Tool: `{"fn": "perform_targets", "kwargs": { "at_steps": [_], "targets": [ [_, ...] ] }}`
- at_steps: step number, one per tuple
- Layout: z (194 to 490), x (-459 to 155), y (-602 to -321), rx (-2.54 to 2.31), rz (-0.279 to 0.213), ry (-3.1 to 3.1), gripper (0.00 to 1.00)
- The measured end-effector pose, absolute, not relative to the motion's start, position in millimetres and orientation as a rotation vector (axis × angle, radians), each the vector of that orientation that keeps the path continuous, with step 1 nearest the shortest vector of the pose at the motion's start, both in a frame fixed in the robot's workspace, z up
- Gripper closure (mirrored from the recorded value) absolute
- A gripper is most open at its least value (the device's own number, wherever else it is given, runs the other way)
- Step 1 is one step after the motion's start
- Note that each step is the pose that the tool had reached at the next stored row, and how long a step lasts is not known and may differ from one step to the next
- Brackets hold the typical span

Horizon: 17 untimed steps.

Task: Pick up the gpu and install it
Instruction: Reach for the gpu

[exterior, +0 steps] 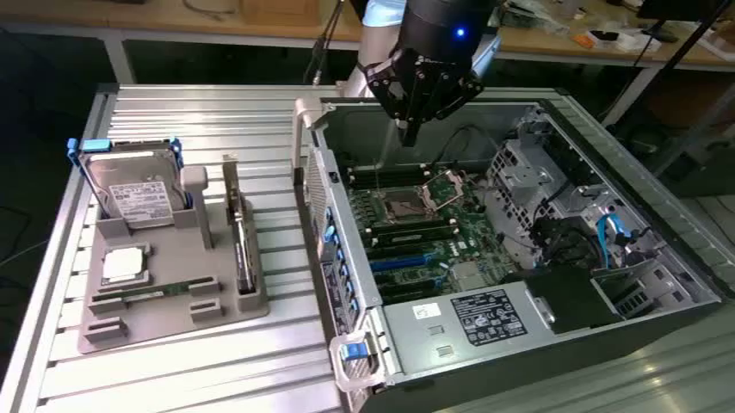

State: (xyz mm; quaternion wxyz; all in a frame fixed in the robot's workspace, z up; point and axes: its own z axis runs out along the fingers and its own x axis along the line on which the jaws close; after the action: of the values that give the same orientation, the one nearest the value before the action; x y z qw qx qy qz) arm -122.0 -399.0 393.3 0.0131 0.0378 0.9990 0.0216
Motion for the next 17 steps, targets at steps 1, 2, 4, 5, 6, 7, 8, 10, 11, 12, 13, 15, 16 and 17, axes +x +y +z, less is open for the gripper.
{"fn": "perform_targets", "kwargs": {
  "at_steps": [1, 2, 4, 5, 6, 7, 8, 10, 11, 12, 13, 15, 16, 17],
  "targets": [
    [393, -122, -399, 0.118, 0.067, 3.112, 0.89],
    [393, -122, -399, 0.118, 0.067, 3.113, 0.89],
    [393, -122, -399, 0.118, 0.067, 3.112, 0.89],
    [393, -122, -399, 0.118, 0.067, 3.112, 0.89],
    [393, -123, -399, 0.118, 0.067, 3.112, 0.89],
    [393, -126, -399, 0.118, 0.067, 3.112, 0.89],
    [393, -129, -399, 0.118, 0.067, 3.113, 0.89],
    [393, -135, -399, 0.118, 0.067, 3.112, 0.89],
    [393, -139, -399, 0.118, 0.067, 3.112, 0.89],
    [393, -142, -399, 0.118, 0.067, 3.112, 0.89],
    [393, -146, -399, 0.118, 0.067, 3.113, 0.89],
    [393, -152, -399, 0.118, 0.067, 3.112, 0.89],
    [393, -155, -399, 0.118, 0.067, 3.112, 0.89],
    [393, -159, -399, 0.118, 0.067, 3.112, 0.89]
  ]
}}
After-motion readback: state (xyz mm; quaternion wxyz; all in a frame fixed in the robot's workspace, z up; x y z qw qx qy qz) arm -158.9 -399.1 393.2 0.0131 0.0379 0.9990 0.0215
